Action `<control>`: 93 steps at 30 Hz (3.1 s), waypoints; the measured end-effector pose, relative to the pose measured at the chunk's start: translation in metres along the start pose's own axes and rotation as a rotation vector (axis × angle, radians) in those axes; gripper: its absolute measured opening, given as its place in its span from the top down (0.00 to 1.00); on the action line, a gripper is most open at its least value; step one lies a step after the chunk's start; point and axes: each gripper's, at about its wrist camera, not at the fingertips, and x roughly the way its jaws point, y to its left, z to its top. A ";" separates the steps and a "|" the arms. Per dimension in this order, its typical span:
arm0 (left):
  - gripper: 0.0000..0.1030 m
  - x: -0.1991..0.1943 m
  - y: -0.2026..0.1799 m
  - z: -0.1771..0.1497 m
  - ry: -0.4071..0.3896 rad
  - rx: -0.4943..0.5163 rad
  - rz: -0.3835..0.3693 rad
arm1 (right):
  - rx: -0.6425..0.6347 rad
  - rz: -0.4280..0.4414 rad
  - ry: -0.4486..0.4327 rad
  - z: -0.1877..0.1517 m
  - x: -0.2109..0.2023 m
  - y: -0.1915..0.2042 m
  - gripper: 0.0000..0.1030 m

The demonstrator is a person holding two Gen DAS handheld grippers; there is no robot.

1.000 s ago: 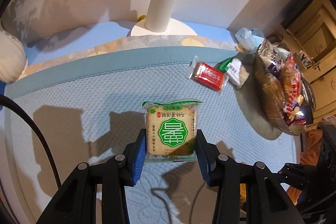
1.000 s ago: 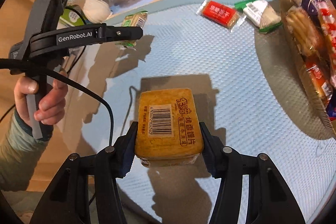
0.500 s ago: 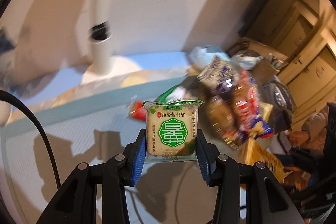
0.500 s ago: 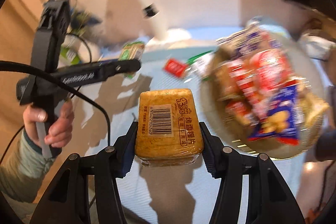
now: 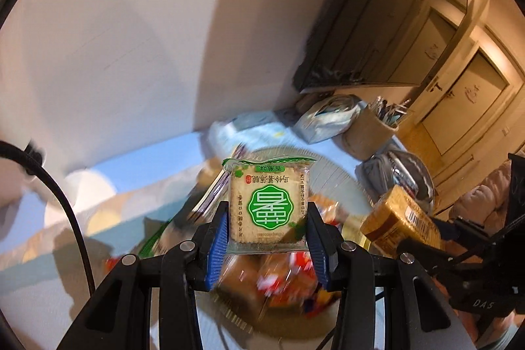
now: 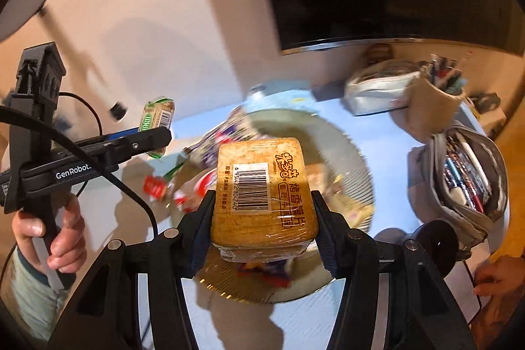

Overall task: Organize snacks
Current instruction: 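Carry the cracker pack and orange cake pack over the glass plate and open both tools, then move both open tools from the plate toward the red and green packets on the mat, then grasp the red caramel biscuit packet with the left tool while the right tool reaches the green-white packet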

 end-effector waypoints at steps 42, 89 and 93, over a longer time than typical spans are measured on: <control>0.31 -0.063 0.150 -0.073 0.012 -0.294 0.180 | -0.165 0.118 0.108 -0.001 0.024 0.090 0.43; 0.56 0.037 0.182 -0.171 0.351 -0.102 -0.418 | -0.065 -0.055 0.595 0.059 0.256 0.181 0.54; 0.56 0.020 0.179 -0.191 0.357 -0.123 -0.407 | -0.075 -0.136 0.656 0.054 0.271 0.182 0.53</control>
